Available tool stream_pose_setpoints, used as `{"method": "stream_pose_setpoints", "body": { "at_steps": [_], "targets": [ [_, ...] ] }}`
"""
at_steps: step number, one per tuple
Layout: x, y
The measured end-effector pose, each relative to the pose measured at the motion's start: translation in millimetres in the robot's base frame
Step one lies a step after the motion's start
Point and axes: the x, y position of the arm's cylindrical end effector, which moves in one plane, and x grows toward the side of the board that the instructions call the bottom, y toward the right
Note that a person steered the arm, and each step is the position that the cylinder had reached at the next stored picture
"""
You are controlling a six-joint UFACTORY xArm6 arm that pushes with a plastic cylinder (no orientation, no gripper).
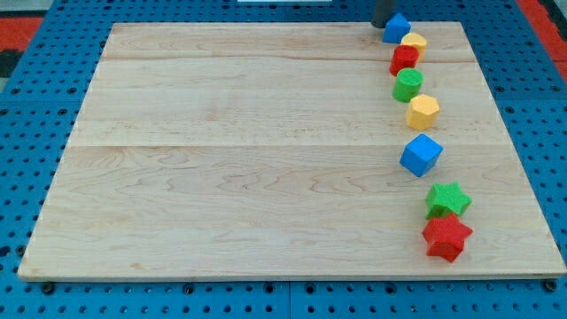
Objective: Move the blue triangle above the yellow heart
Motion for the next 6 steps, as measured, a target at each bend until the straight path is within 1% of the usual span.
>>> {"method": "stream_pose_setpoints", "body": {
  "at_steps": [3, 4, 5, 6],
  "targets": [
    [5, 21],
    [51, -3],
    [102, -14],
    [102, -14]
  ]
}}
